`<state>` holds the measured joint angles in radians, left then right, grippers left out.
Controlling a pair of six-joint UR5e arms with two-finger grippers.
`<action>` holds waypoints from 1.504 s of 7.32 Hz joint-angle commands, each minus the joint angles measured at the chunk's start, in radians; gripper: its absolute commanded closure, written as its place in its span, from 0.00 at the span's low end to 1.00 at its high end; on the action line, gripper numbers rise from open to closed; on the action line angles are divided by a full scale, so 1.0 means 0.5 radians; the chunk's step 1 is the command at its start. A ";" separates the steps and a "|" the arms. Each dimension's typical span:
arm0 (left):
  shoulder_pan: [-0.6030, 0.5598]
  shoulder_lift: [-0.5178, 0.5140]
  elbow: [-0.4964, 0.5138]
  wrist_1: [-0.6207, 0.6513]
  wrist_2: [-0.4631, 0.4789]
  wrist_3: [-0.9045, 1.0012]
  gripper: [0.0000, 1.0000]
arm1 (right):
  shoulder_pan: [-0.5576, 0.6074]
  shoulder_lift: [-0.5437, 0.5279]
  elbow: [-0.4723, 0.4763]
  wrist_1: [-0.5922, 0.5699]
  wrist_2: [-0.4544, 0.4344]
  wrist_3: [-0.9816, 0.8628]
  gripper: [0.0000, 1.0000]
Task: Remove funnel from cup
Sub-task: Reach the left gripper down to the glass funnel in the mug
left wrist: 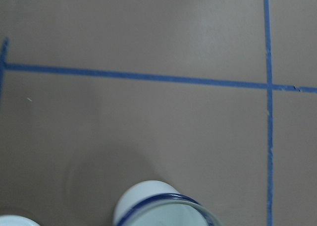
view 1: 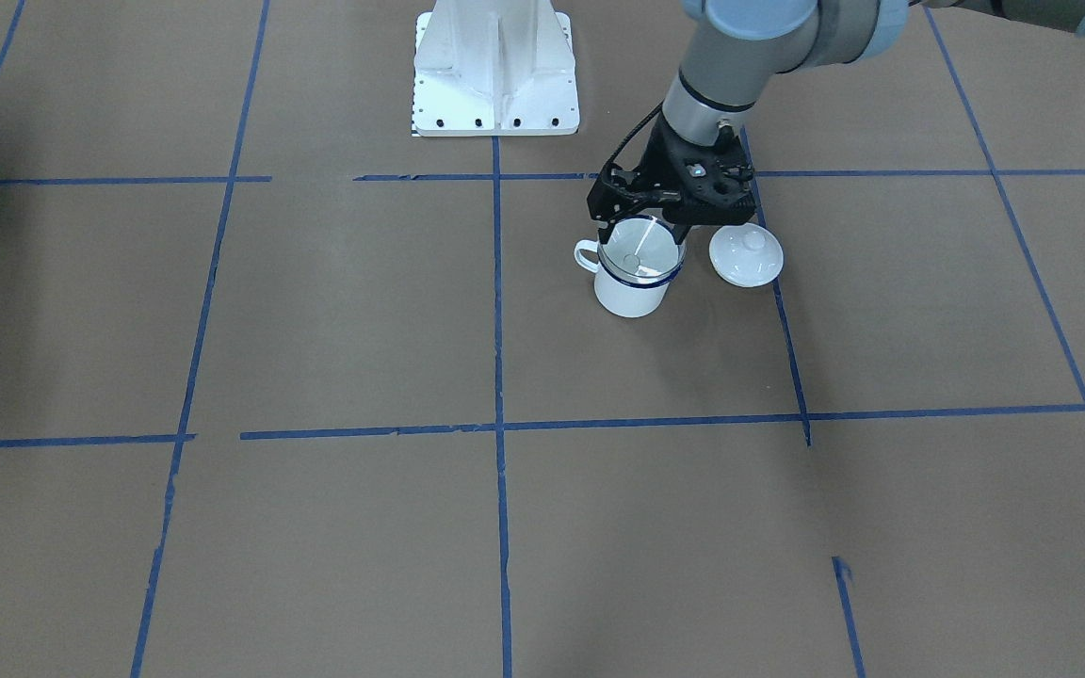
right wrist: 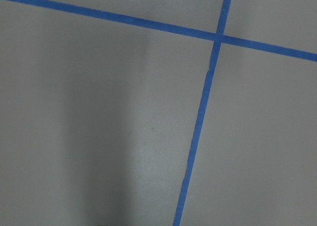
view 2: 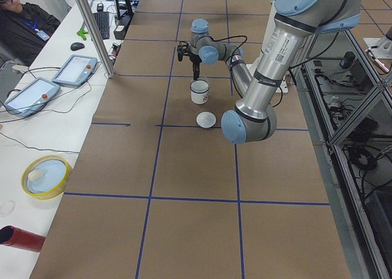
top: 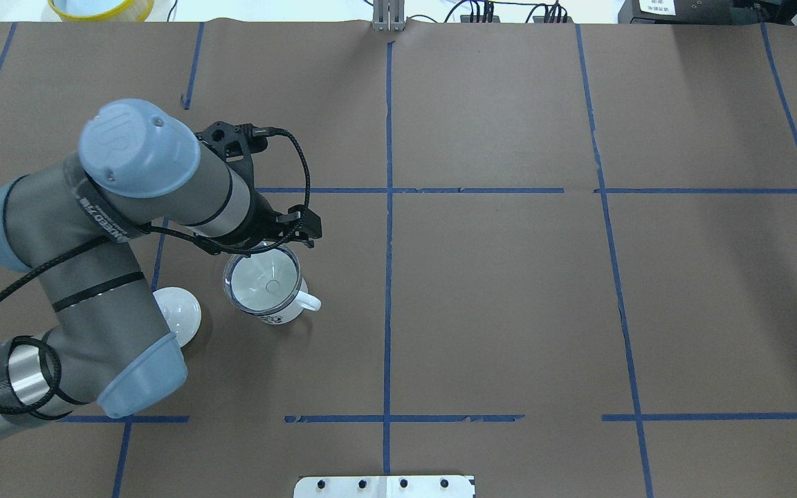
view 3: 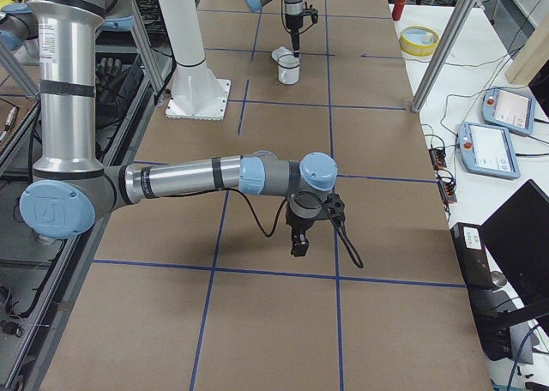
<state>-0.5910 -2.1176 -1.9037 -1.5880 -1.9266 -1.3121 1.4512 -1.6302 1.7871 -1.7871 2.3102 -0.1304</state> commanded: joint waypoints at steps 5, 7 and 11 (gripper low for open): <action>0.105 -0.039 0.104 0.016 0.156 -0.036 1.00 | 0.000 -0.001 0.000 0.000 0.000 0.003 0.00; 0.105 -0.042 0.077 0.022 0.153 -0.033 1.00 | 0.000 -0.001 0.000 0.000 0.000 0.000 0.00; 0.060 -0.133 -0.333 0.514 0.144 -0.024 1.00 | 0.000 -0.001 0.000 0.000 0.000 0.000 0.00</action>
<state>-0.5477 -2.1572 -1.9988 -1.4212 -1.8527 -1.3237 1.4512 -1.6306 1.7867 -1.7871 2.3102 -0.1304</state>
